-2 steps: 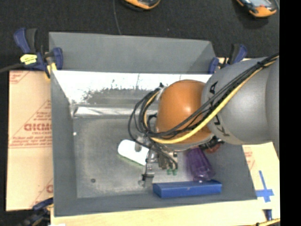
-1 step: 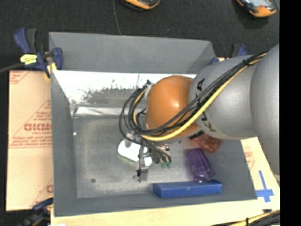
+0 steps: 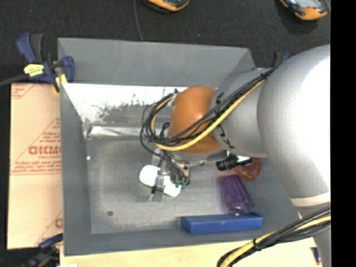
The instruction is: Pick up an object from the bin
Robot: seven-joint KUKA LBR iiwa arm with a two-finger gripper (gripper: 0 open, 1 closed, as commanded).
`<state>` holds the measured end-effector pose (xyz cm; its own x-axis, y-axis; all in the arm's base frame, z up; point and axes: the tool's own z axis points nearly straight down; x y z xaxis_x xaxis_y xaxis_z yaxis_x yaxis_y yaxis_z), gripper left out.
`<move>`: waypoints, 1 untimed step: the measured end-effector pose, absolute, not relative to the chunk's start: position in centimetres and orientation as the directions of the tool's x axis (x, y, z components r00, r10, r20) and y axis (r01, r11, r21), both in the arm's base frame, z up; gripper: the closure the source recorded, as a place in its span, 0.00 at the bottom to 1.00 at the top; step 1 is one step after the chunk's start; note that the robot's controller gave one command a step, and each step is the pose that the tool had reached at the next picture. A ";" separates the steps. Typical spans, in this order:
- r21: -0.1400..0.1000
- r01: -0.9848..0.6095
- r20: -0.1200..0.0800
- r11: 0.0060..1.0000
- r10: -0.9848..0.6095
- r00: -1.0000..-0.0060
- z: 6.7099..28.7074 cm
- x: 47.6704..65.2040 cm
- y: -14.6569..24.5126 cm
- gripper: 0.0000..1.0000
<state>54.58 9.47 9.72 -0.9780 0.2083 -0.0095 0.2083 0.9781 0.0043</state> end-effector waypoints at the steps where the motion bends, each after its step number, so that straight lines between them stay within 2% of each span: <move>1: 0.006 0.235 -0.023 0.972 0.235 -0.972 8.1 58.0 5.9 0.00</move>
Offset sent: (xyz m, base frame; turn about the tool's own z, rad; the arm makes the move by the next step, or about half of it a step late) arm 0.0086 -0.0138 -0.0272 0.0249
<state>57.99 5.85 8.06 -0.9717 0.2351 -0.0233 0.2350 0.9720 0.0059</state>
